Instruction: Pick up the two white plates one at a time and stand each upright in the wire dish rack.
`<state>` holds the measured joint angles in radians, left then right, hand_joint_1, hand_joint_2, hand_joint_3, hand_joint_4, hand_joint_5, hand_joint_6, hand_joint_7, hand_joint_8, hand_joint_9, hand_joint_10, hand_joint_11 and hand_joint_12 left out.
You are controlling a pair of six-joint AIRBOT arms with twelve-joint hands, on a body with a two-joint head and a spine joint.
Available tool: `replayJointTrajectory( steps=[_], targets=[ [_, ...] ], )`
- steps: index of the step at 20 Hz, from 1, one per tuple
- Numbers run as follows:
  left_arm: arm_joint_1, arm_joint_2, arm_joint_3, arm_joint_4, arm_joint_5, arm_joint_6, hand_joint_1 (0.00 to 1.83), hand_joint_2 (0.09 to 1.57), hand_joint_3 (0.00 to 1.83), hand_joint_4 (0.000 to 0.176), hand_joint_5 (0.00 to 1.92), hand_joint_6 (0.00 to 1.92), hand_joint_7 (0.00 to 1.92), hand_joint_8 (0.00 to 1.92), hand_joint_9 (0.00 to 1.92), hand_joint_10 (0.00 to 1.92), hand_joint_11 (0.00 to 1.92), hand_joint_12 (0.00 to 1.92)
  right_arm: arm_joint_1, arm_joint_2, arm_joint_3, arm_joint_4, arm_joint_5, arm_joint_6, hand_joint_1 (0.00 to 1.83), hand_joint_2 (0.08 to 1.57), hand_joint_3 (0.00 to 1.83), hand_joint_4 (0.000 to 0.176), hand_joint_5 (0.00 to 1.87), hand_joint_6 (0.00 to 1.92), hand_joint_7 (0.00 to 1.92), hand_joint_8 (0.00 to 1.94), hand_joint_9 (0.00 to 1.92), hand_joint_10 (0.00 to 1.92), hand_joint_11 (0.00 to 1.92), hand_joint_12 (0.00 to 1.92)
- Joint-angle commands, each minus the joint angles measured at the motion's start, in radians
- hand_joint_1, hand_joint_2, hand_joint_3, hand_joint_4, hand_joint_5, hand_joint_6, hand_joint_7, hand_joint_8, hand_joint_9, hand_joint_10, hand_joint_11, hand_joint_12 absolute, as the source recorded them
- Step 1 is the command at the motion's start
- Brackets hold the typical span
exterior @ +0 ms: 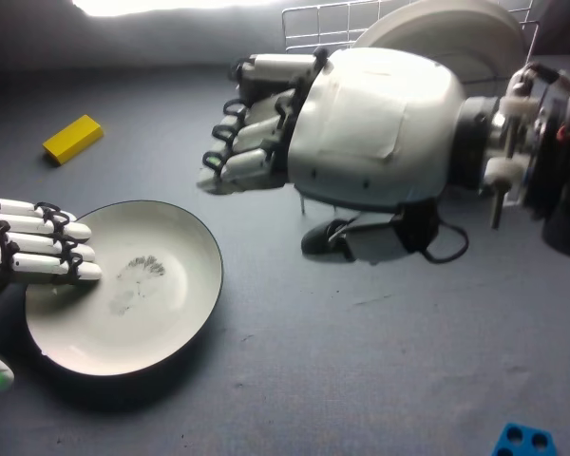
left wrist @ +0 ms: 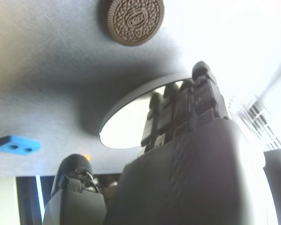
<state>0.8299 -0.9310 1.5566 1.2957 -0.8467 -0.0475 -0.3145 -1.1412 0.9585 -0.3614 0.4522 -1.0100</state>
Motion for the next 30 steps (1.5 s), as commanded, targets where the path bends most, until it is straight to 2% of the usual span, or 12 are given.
replayJointTrajectory(
  steps=[1, 3, 5, 8, 15, 20, 22, 24, 25, 26, 28, 30],
  targets=[
    [0.000, 0.008, -0.008, -0.025, -0.006, -0.005, 0.00, 1.04, 0.00, 0.000, 0.07, 0.01, 0.06, 0.01, 0.05, 0.01, 0.01, 0.01, -0.001, -0.004, -0.004, 0.015, 0.123, -0.008, 0.97, 1.06, 0.00, 0.000, 0.46, 0.00, 0.44, 0.00, 0.41, 0.00, 0.00, 1.17],
    [-0.022, 0.026, -0.029, -0.028, -0.005, -0.004, 0.00, 1.04, 0.00, 0.000, 0.06, 0.01, 0.06, 0.01, 0.03, 0.00, 0.01, 0.01, -0.019, -0.019, -0.005, 0.015, 0.137, -0.026, 0.86, 1.08, 0.01, 0.000, 0.29, 0.00, 0.25, 0.00, 0.23, 0.00, 0.00, 0.90],
    [-0.065, 0.059, -0.067, -0.038, 0.016, 0.011, 0.00, 1.04, 0.00, 0.000, 0.06, 0.01, 0.06, 0.01, 0.05, 0.01, 0.02, 0.01, -0.032, -0.031, -0.005, 0.016, 0.149, -0.076, 0.65, 1.14, 0.01, 0.000, 0.07, 0.00, 0.05, 0.00, 0.03, 0.00, 0.00, 0.37],
    [-0.105, 0.088, -0.092, -0.057, 0.058, 0.013, 0.00, 1.05, 0.01, 0.000, 0.04, 0.00, 0.05, 0.00, 0.04, 0.00, 0.01, 0.01, -0.035, -0.032, -0.004, 0.023, 0.150, -0.077, 0.75, 0.95, 0.00, 0.000, 0.00, 0.00, 0.00, 0.00, 0.00, 0.00, 0.00, 0.01],
    [-0.096, 0.100, -0.104, -0.068, 0.163, 0.021, 0.00, 1.04, 0.00, 0.000, 0.04, 0.01, 0.04, 0.01, 0.03, 0.01, 0.01, 0.01, -0.043, -0.026, -0.004, 0.023, 0.150, -0.077, 0.77, 0.66, 0.00, 0.000, 0.00, 0.00, 0.00, 0.00, 0.00, 0.00, 0.00, 0.00],
    [-0.080, 0.095, -0.115, -0.068, 0.182, 0.018, 0.00, 1.04, 0.00, 0.000, 0.06, 0.01, 0.05, 0.01, 0.04, 0.01, 0.02, 0.01, -0.044, -0.026, -0.005, 0.024, 0.150, -0.076, 0.86, 0.58, 0.00, 0.000, 0.00, 0.00, 0.00, 0.00, 0.00, 0.00, 0.00, 0.00],
    [-0.070, 0.087, -0.112, -0.068, 0.189, 0.016, 0.00, 1.03, 0.00, 0.000, 0.04, 0.00, 0.02, 0.00, 0.00, 0.00, 0.00, 0.00, -0.049, -0.026, -0.005, 0.024, 0.150, -0.076, 0.84, 0.58, 0.00, 0.031, 0.00, 0.00, 0.00, 0.00, 0.00, 0.00, 0.00, 0.00],
    [-0.063, 0.080, -0.111, -0.068, 0.191, 0.013, 0.00, 1.03, 0.00, 0.000, 0.06, 0.01, 0.05, 0.01, 0.04, 0.02, 0.01, 0.01, -0.052, -0.026, -0.006, 0.024, 0.150, -0.076, 0.83, 0.59, 0.00, 0.033, 0.00, 0.00, 0.00, 0.00, 0.00, 0.00, 0.00, 0.00],
    [-0.061, 0.079, -0.111, -0.068, 0.193, 0.011, 0.00, 1.04, 0.00, 0.000, 0.07, 0.01, 0.06, 0.01, 0.05, 0.02, 0.02, 0.01, -0.052, -0.026, -0.006, 0.024, 0.150, -0.076, 0.84, 0.60, 0.00, 0.003, 0.00, 0.00, 0.00, 0.00, 0.00, 0.00, 0.00, 0.00],
    [-0.057, 0.075, -0.111, -0.068, 0.194, 0.008, 0.00, 1.04, 0.00, 0.000, 0.06, 0.00, 0.04, 0.00, 0.02, 0.00, 0.00, 0.00, -0.052, -0.026, -0.006, 0.024, 0.150, -0.076, 0.87, 0.60, 0.00, 0.006, 0.00, 0.00, 0.00, 0.00, 0.00, 0.00, 0.00, 0.00],
    [-0.046, 0.068, -0.110, -0.067, 0.194, 0.000, 0.00, 1.05, 0.00, 0.000, 0.04, 0.00, 0.03, 0.00, 0.01, 0.00, 0.00, 0.00, -0.053, -0.026, -0.006, 0.024, 0.150, -0.076, 0.92, 0.61, 0.00, 0.041, 0.00, 0.00, 0.00, 0.00, 0.00, 0.00, 0.00, 0.00],
    [-0.029, 0.060, -0.109, -0.067, 0.196, -0.005, 0.00, 1.05, 0.00, 0.000, 0.07, 0.01, 0.05, 0.01, 0.04, 0.01, 0.01, 0.01, -0.055, -0.026, -0.007, 0.024, 0.150, -0.076, 0.96, 0.62, 0.00, 0.057, 0.00, 0.00, 0.00, 0.00, 0.00, 0.00, 0.00, 0.00]
  ],
)
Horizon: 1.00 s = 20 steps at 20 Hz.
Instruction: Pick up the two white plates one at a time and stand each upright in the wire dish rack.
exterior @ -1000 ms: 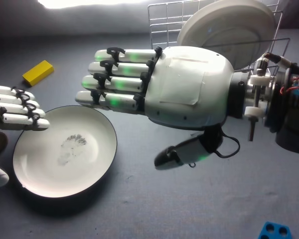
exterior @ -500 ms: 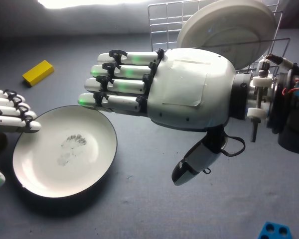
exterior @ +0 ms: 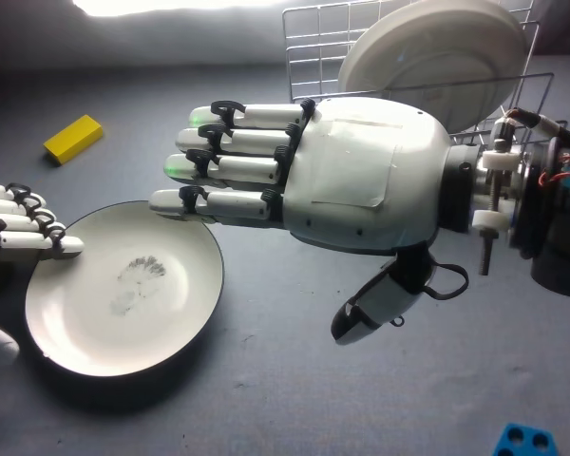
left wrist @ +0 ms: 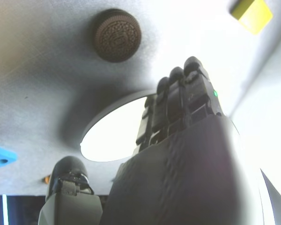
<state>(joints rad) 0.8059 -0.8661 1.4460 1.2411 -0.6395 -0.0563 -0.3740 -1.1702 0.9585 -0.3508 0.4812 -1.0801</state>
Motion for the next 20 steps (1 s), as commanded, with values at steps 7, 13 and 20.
replayJointTrajectory(
  steps=[7, 13, 20],
  targets=[
    [0.051, -0.028, 0.002, -0.012, -0.008, -0.003, 0.00, 1.04, 0.00, 0.000, 0.04, 0.00, 0.02, 0.00, 0.00, 0.00, 0.00, 0.00, -0.002, 0.003, -0.010, 0.013, 0.120, -0.006, 1.11, 0.74, 0.02, 0.032, 0.00, 0.00, 0.00, 0.00, 0.00, 0.00, 0.00, 0.00],
    [-0.022, 0.004, -0.017, -0.028, -0.072, 0.006, 0.00, 1.03, 0.00, 0.000, 0.05, 0.00, 0.04, 0.00, 0.02, 0.00, 0.00, 0.00, -0.004, 0.005, -0.015, 0.013, 0.119, -0.006, 1.17, 0.78, 0.02, 0.031, 0.00, 0.00, 0.00, 0.00, 0.00, 0.00, 0.00, 0.00],
    [-0.047, 0.022, 0.006, -0.029, -0.131, 0.009, 0.00, 1.04, 0.00, 0.000, 0.07, 0.01, 0.07, 0.02, 0.05, 0.02, 0.02, 0.01, -0.005, 0.005, -0.019, 0.013, 0.117, -0.006, 1.16, 0.78, 0.01, 0.059, 0.00, 0.00, 0.00, 0.00, 0.00, 0.00, 0.00, 0.00]
  ],
)
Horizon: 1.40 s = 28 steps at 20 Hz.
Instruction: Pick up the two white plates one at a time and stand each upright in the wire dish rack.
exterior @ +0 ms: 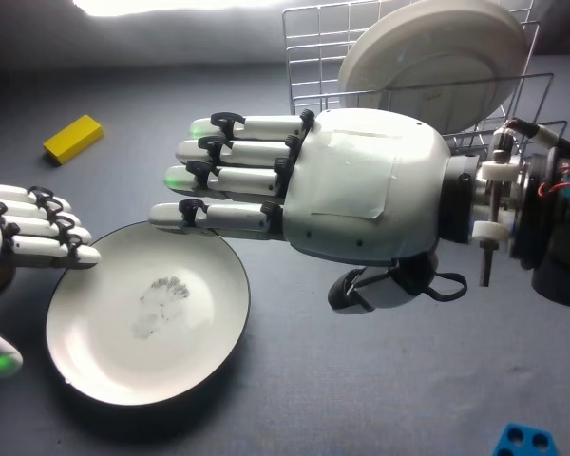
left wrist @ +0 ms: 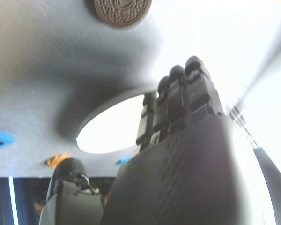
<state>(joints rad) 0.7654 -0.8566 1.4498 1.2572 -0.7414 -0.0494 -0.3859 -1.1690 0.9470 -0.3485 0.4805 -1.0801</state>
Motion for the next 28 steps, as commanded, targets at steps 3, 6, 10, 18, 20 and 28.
replayJointTrajectory(
  steps=[3, 6, 10, 18, 20, 28],
  targets=[
    [-0.021, 0.013, 0.028, -0.045, -0.048, 0.003, 0.00, 1.05, 0.00, 0.000, 0.05, 0.02, 0.04, 0.01, 0.03, 0.01, 0.00, 0.00, 0.006, 0.005, -0.009, 0.011, 0.117, -0.006, 1.14, 0.78, 0.01, 0.032, 0.00, 0.00, 0.00, 0.00, 0.00, 0.00, 0.00, 0.00],
    [-0.024, 0.014, 0.040, -0.057, -0.104, -0.004, 0.00, 1.05, 0.00, 0.000, 0.02, 0.00, 0.02, 0.00, 0.00, 0.00, 0.00, 0.00, 0.006, 0.005, -0.011, 0.011, 0.117, -0.006, 1.13, 0.78, 0.01, 0.031, 0.00, 0.00, 0.00, 0.00, 0.00, 0.00, 0.00, 0.00],
    [-0.020, 0.010, 0.048, -0.073, -0.180, -0.026, 0.00, 1.03, 0.00, 0.000, 0.04, 0.00, 0.02, 0.00, 0.01, 0.00, 0.01, 0.00, 0.005, 0.006, -0.012, 0.011, 0.116, -0.006, 1.15, 0.78, 0.00, 0.027, 0.00, 0.00, 0.00, 0.00, 0.00, 0.00, 0.00, 0.00],
    [0.038, -0.014, 0.054, -0.071, -0.178, -0.027, 0.00, 1.04, 0.00, 0.000, 0.05, 0.00, 0.06, 0.00, 0.05, 0.01, 0.02, 0.02, 0.004, 0.006, -0.014, 0.011, 0.115, -0.006, 1.15, 0.78, 0.00, 0.030, 0.00, 0.00, 0.00, 0.00, 0.00, 0.00, 0.00, 0.00],
    [0.040, -0.020, 0.057, -0.071, -0.174, -0.024, 0.00, 1.03, 0.00, 0.000, 0.03, 0.00, 0.02, 0.00, 0.01, 0.00, 0.00, 0.00, 0.004, 0.006, -0.015, 0.011, 0.115, -0.006, 1.16, 0.79, 0.01, 0.028, 0.00, 0.00, 0.00, 0.00, 0.00, 0.00, 0.00, 0.00],
    [0.066, -0.037, 0.060, -0.056, -0.159, -0.023, 0.00, 1.05, 0.00, 0.000, 0.08, 0.00, 0.09, 0.00, 0.08, 0.00, 0.04, 0.04, 0.002, 0.007, -0.016, 0.011, 0.115, -0.006, 1.16, 0.79, 0.01, 0.008, 0.00, 0.00, 0.00, 0.00, 0.00, 0.00, 0.00, 0.00]
  ],
)
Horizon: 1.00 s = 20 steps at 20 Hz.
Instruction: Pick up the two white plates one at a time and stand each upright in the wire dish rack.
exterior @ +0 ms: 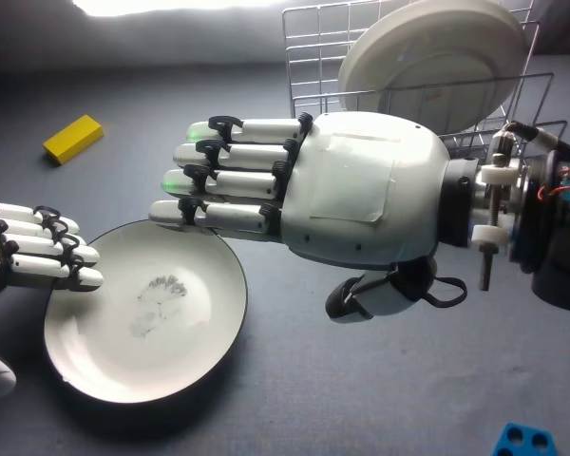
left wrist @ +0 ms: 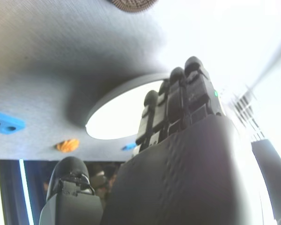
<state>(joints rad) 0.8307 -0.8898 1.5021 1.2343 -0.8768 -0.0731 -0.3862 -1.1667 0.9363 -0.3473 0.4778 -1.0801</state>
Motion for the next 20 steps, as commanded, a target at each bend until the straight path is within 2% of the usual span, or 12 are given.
replayJointTrajectory(
  steps=[1, 4, 5, 8, 9, 10, 14, 16, 17, 19, 20],
  targets=[
    [0.007, -0.006, 0.007, -0.034, -0.021, 0.001, 0.00, 1.05, 0.00, 0.000, 0.08, 0.00, 0.09, 0.00, 0.08, 0.00, 0.04, 0.04, 0.002, 0.005, -0.007, 0.009, 0.117, -0.006, 1.16, 0.79, 0.01, 0.008, 0.00, 0.00, 0.00, 0.00, 0.00, 0.00, 0.00, 0.00],
    [0.027, -0.012, 0.007, -0.034, -0.012, 0.001, 0.00, 1.05, 0.00, 0.000, 0.07, 0.01, 0.07, 0.01, 0.07, 0.01, 0.02, 0.04, 0.000, 0.005, -0.010, 0.009, 0.117, -0.006, 1.16, 0.80, 0.01, 0.000, 0.00, 0.00, 0.00, 0.00, 0.00, 0.00, 0.00, 0.00],
    [0.032, -0.014, 0.007, -0.033, -0.009, 0.001, 0.00, 1.04, 0.00, 0.000, 0.03, 0.00, 0.03, 0.00, 0.03, 0.00, 0.00, 0.01, 0.000, 0.005, -0.011, 0.009, 0.117, -0.006, 1.16, 0.80, 0.01, 0.008, 0.00, 0.00, 0.00, 0.00, 0.00, 0.00, 0.00, 0.00],
    [0.055, -0.022, 0.009, -0.033, 0.003, -0.003, 0.00, 1.04, 0.00, 0.000, 0.06, 0.01, 0.05, 0.01, 0.04, 0.01, 0.01, 0.01, 0.000, 0.006, -0.014, 0.009, 0.117, -0.006, 1.16, 0.79, 0.00, 0.011, 0.00, 0.00, 0.00, 0.00, 0.00, 0.00, 0.00, 0.00],
    [0.073, -0.028, 0.011, -0.033, 0.005, -0.013, 0.00, 1.03, 0.00, 0.000, 0.05, 0.01, 0.05, 0.01, 0.04, 0.01, 0.01, 0.00, -0.001, 0.007, -0.015, 0.009, 0.117, -0.006, 1.16, 0.79, 0.00, 0.003, 0.00, 0.00, 0.00, 0.00, 0.00, 0.00, 0.01, 0.00],
    [0.087, -0.032, 0.012, -0.033, 0.007, -0.017, 0.00, 1.03, 0.00, 0.000, 0.04, 0.00, 0.04, 0.01, 0.03, 0.00, 0.00, 0.00, -0.001, 0.007, -0.016, 0.009, 0.117, -0.006, 1.16, 0.79, 0.00, 0.003, 0.00, 0.00, 0.00, 0.00, 0.00, 0.00, 0.01, 0.00],
    [0.138, -0.046, 0.007, -0.034, 0.020, -0.030, 0.00, 1.04, 0.00, 0.000, 0.10, 0.00, 0.09, 0.00, 0.08, 0.01, 0.06, 0.04, -0.002, 0.008, -0.019, 0.009, 0.113, -0.006, 1.16, 0.79, 0.00, 0.017, 0.00, 0.00, 0.00, 0.00, 0.00, 0.00, 0.00, 0.00],
    [0.147, -0.049, 0.005, -0.034, 0.022, -0.031, 0.00, 1.05, 0.00, 0.000, 0.09, 0.01, 0.08, 0.01, 0.07, 0.01, 0.03, 0.05, -0.006, 0.008, -0.018, 0.008, 0.107, -0.008, 1.17, 0.80, 0.00, 0.000, 0.00, 0.00, 0.00, 0.00, 0.00, 0.00, 0.01, 0.00],
    [0.147, -0.051, 0.006, -0.034, 0.023, -0.031, 0.00, 1.04, 0.00, 0.000, 0.07, 0.01, 0.07, 0.01, 0.06, 0.01, 0.02, 0.04, -0.008, 0.007, -0.017, 0.008, 0.107, -0.011, 1.17, 0.80, 0.01, 0.010, 0.00, 0.00, 0.00, 0.00, 0.00, 0.00, 0.00, 0.00],
    [0.148, -0.052, 0.006, -0.033, 0.024, -0.031, 0.00, 1.04, 0.00, 0.000, 0.08, 0.01, 0.08, 0.01, 0.07, 0.01, 0.03, 0.05, -0.012, -0.005, -0.009, 0.008, 0.106, -0.026, 1.18, 0.80, 0.00, 0.008, 0.00, 0.00, 0.00, 0.00, 0.00, 0.00, 0.01, 0.00],
    [0.149, -0.053, 0.006, -0.033, 0.024, -0.031, 0.00, 1.05, 0.00, 0.000, 0.05, 0.00, 0.04, 0.00, 0.03, 0.00, 0.00, 0.02, -0.012, -0.017, -0.001, 0.008, 0.096, -0.043, 1.19, 0.80, 0.00, 0.013, 0.00, 0.00, 0.00, 0.00, 0.00, 0.00, 0.01, 0.01]
  ],
)
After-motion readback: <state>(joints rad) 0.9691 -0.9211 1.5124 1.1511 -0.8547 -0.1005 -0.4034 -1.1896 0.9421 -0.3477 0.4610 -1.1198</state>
